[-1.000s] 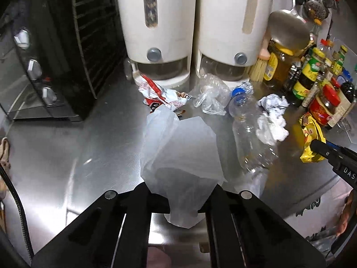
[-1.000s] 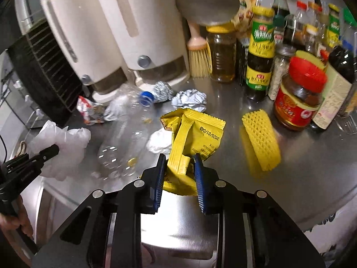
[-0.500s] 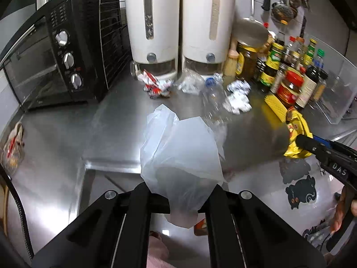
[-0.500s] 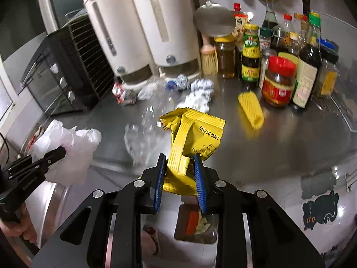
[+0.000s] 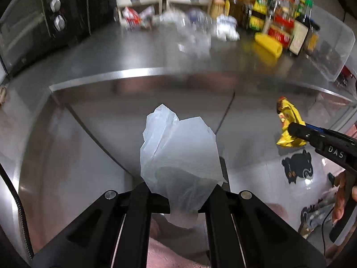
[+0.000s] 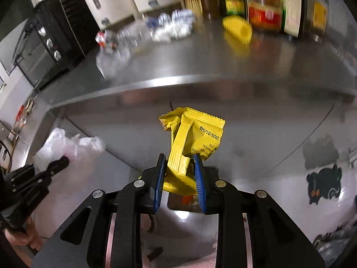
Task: Collect trash
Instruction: 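Carry the white bag and yellow wrapper down over the trash bin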
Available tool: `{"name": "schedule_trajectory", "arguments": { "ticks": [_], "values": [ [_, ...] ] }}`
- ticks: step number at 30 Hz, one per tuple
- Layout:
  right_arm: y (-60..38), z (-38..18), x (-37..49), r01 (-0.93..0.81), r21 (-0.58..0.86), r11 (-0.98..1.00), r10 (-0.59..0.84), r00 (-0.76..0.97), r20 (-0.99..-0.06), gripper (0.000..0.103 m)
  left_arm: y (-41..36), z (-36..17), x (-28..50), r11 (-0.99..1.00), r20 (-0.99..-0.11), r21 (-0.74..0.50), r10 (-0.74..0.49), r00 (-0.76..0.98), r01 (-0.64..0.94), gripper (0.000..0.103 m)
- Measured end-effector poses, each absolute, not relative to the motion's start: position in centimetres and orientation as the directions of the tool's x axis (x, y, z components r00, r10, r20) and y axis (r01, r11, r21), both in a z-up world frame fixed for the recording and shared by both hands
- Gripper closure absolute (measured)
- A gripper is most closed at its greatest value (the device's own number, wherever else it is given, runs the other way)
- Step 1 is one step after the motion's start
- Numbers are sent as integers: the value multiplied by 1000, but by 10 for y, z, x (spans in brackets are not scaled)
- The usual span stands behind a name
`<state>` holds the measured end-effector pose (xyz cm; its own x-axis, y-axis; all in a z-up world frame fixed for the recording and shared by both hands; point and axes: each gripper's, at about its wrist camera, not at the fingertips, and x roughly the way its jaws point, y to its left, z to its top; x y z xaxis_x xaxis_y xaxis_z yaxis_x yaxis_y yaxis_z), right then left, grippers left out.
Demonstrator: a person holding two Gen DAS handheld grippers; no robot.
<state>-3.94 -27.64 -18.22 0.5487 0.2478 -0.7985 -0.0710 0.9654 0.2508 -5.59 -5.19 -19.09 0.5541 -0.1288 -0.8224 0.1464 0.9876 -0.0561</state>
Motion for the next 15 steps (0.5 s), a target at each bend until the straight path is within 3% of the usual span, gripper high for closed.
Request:
{"name": "schedule_trajectory", "arguments": {
  "ticks": [15],
  "values": [
    [-266, -344, -2, -25, 246, 969, 236, 382, -893, 76, -91, -362, -18, 969, -917, -113, -187, 352, 220, 99]
  ]
}}
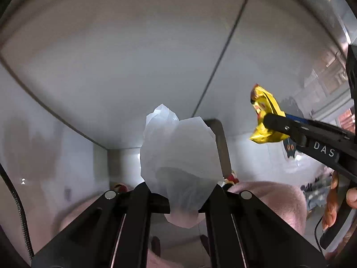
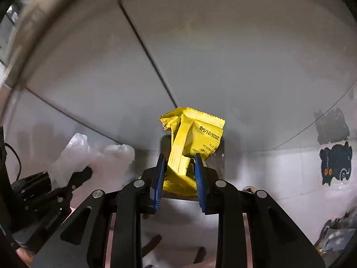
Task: Collect trash
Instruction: 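Carry the white bag and yellow wrapper down over the trash bin, then open both tools to drop the bag and wrapper into the bin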
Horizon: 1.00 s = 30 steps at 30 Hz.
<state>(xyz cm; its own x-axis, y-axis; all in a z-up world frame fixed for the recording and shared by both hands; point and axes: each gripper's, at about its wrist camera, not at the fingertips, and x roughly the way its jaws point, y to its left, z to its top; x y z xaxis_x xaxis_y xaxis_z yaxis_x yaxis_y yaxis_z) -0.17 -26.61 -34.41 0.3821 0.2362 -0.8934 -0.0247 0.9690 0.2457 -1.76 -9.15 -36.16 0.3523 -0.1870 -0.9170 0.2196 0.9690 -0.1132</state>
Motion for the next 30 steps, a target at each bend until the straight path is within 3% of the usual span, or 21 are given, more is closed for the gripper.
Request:
{"name": "schedule_trajectory", "arguments": {
  "ticks": [10, 19, 20, 23, 30],
  "values": [
    [-274, -434, 31, 45, 268, 962, 249, 248, -936, 76, -120, -459, 16, 963, -959, -142, -191, 209, 230, 99],
    [-270, -469, 62, 82, 279, 957, 261, 178, -949, 73, -135, -494, 38, 964, -970, -145, -183, 158, 224, 96],
    [-269, -468, 64, 82, 281, 956, 263, 179, -948, 72, -136, -494, 39, 965, -971, -143, -180, 159, 221, 89],
    [-272, -467, 65, 87, 284, 955, 265, 184, -947, 51, -140, -490, 40, 966, -970, -135, -175, 169, 222, 78],
    [-277, -443, 62, 88, 289, 953, 263, 232, -937, 46, -130, -469, 36, 968, -962, -123, -170, 212, 219, 59]
  ]
}}
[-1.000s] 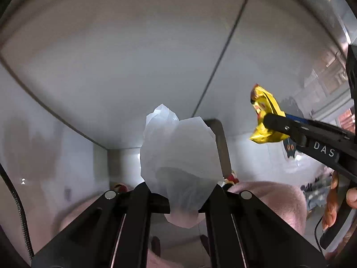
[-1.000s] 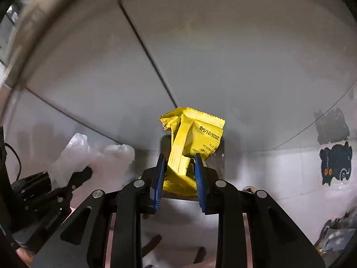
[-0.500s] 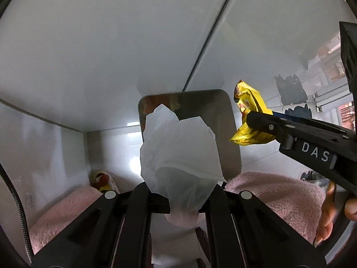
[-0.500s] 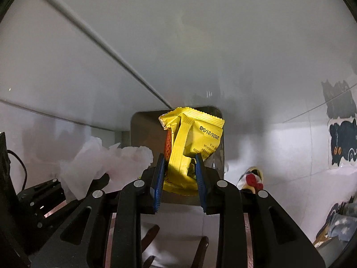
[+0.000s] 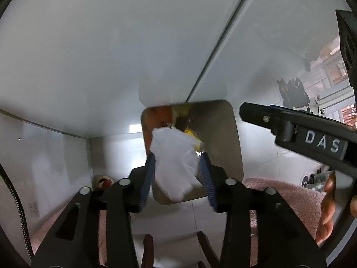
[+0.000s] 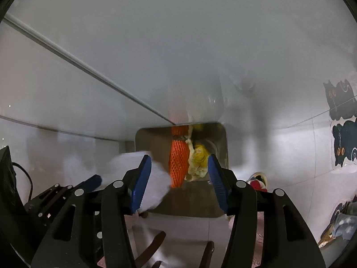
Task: Collect trash
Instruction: 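Open both tools to drop the bag and wrapper into the bin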
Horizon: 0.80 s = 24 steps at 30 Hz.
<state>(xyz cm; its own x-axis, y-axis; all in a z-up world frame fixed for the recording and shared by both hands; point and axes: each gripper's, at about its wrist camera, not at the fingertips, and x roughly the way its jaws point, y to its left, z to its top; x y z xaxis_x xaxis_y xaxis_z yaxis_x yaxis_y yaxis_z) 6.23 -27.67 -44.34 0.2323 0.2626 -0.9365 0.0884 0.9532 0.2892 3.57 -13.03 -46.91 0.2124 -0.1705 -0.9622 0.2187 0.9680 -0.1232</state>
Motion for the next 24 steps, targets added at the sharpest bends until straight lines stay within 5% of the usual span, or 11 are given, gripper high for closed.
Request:
{"name": "schedule_trajectory", "arguments": {
  "ticks": [2, 9, 14, 18, 24],
  "values": [
    [-282, -431, 59, 89, 290, 953, 258, 260, -930, 42, -126, -456, 32, 968, -955, -126, -178, 239, 218, 49],
    [-291, -375, 42, 92, 292, 952, 243, 354, -903, 37, -115, -405, 16, 964, -929, -128, -199, 313, 234, 35],
    [-295, -323, 16, 69, 270, 960, 215, 435, -874, 29, -99, -356, -3, 966, -904, -97, -187, 386, 240, 8],
    [-291, -274, -4, 48, 252, 967, 194, 504, -842, 8, -86, -313, -23, 966, -881, -90, -190, 433, 241, 8],
    [-288, -213, -15, -13, 221, 975, 186, 590, -785, 7, -65, -245, -35, 970, -833, -102, -204, 515, 220, 8]
  ]
}}
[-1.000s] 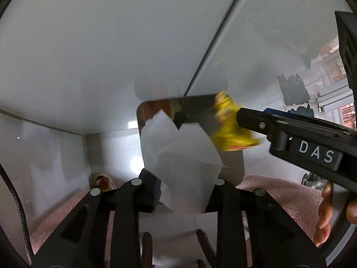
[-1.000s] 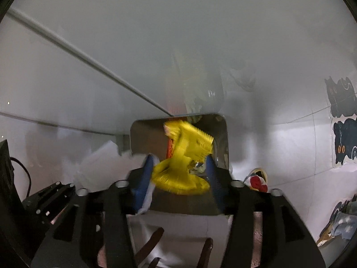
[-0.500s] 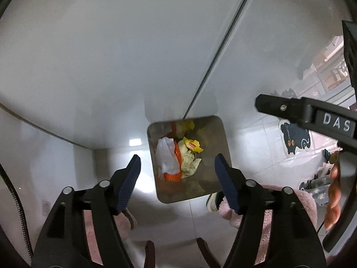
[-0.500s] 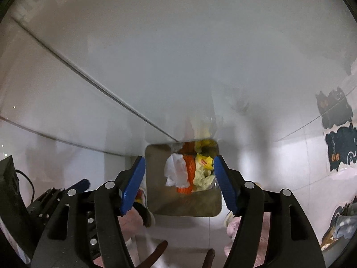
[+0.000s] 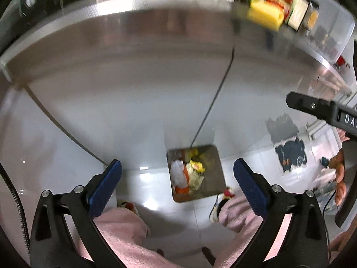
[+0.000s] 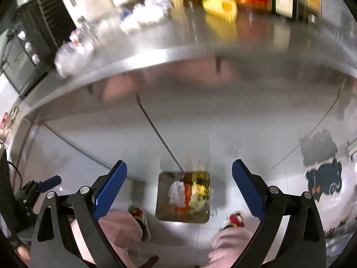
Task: Collect trash
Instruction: 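Open both tools to drop the bag and wrapper into the bin, then grasp the yellow foam net with the right tool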
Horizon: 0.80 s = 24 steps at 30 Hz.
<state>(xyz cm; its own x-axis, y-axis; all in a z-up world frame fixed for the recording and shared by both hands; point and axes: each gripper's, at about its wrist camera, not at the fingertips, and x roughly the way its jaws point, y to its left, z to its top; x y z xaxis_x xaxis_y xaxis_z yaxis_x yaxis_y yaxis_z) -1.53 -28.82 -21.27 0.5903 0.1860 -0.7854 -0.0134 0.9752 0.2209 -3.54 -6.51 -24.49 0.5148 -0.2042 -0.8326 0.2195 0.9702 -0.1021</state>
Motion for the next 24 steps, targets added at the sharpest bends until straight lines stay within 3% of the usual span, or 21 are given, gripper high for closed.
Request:
{"name": "schedule_trajectory", "arguments": {
  "ticks": [14, 24],
  "values": [
    [-315, -95, 49, -44, 199, 979, 173, 698, -695, 7, -66, -120, 25, 985, -745, -45, -144, 651, 167, 8],
    [-344, -92, 137, 32, 176, 984, 103, 701, -705, 8, -79, -116, 102, 992, -762, -24, -99, 640, 124, 8]
  ]
}}
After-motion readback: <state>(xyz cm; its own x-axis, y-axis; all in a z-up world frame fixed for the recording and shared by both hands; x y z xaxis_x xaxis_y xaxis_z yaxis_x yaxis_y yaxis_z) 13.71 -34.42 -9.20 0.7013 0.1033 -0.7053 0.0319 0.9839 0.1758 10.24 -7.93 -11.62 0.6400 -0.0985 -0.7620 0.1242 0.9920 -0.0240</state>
